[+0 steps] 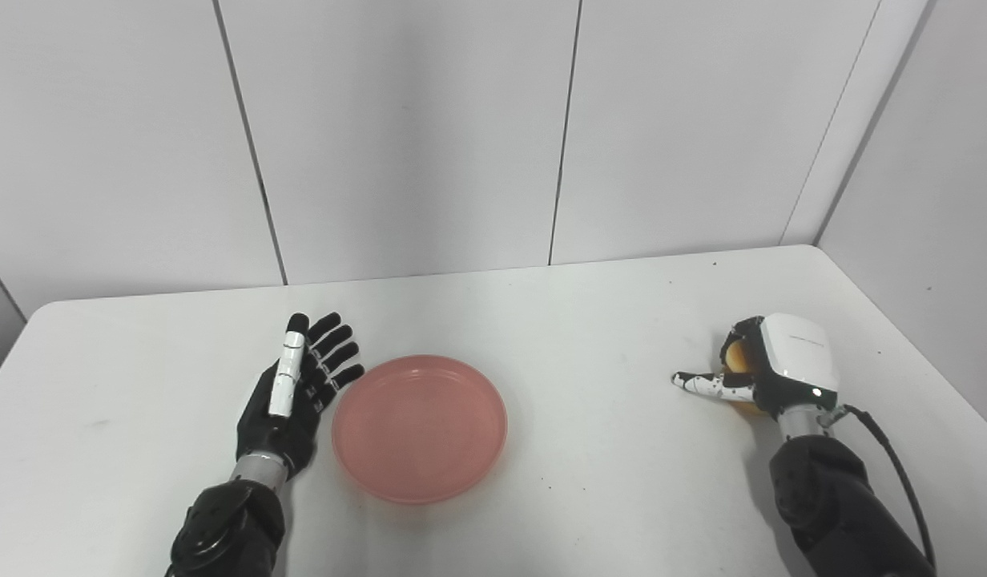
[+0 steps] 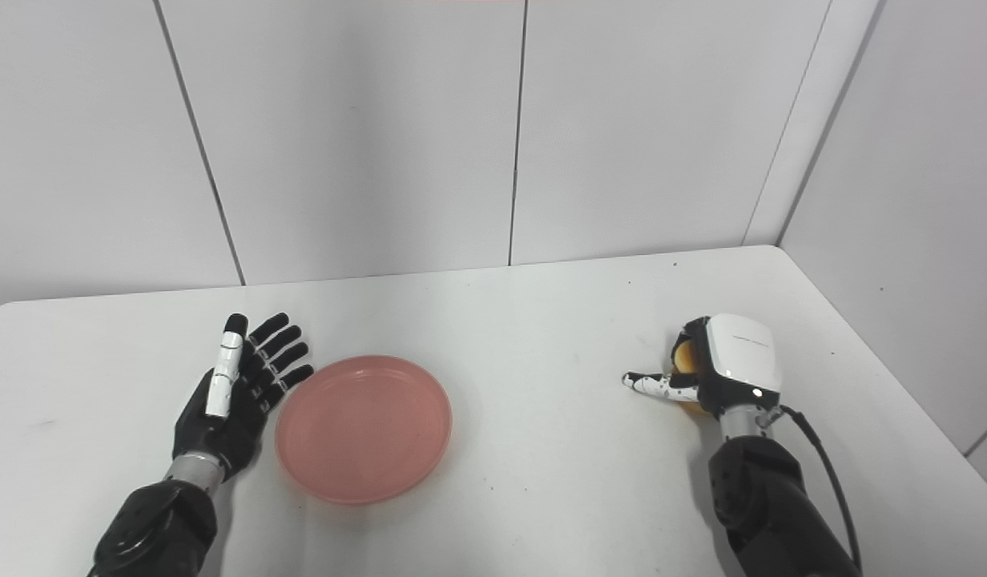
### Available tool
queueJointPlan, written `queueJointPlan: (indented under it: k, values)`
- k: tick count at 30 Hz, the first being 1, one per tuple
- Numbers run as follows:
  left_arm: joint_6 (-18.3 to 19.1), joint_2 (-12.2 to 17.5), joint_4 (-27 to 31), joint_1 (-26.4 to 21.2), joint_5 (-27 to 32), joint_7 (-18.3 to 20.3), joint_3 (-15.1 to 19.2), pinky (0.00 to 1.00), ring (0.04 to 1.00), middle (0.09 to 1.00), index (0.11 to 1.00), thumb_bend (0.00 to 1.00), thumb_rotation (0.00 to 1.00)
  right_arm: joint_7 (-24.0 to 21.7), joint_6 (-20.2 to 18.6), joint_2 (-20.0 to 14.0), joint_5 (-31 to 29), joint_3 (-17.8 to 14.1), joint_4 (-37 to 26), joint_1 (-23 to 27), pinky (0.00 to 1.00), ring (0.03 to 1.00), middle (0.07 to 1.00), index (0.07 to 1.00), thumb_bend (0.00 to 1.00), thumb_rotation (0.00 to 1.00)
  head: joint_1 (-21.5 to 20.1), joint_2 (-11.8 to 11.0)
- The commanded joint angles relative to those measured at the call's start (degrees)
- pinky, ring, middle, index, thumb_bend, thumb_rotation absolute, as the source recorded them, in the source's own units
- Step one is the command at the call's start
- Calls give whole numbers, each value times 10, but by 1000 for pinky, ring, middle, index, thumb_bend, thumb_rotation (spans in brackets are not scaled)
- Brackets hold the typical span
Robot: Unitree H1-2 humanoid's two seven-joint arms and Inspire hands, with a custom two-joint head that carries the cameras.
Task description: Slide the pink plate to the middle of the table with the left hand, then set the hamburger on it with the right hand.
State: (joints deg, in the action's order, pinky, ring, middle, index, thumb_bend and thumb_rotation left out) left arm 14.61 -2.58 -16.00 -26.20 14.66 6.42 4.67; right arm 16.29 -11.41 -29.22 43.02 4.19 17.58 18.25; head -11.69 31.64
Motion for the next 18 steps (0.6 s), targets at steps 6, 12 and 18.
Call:
queueJointPlan:
  k: [6, 12, 18]
  values:
    - [-25, -4, -27, -20, -4, 5, -7, 756, 836, 837, 774, 848, 784, -25, 11, -4, -1, 6, -107, 16, 136, 182, 245, 278, 666, 505, 24, -18]
    - [-43, -12, -38, -23, -7, 2, -13, 739, 830, 821, 765, 851, 792, -83, -20, 19, 11, 8, -227, 35, 133, 187, 261, 316, 622, 382, 38, -26]
    - [-58, -27, -61, -28, -10, -2, -16, 760, 827, 826, 781, 846, 797, -104, -17, 54, 27, 17, -279, 68, 130, 183, 255, 301, 599, 439, 66, -40]
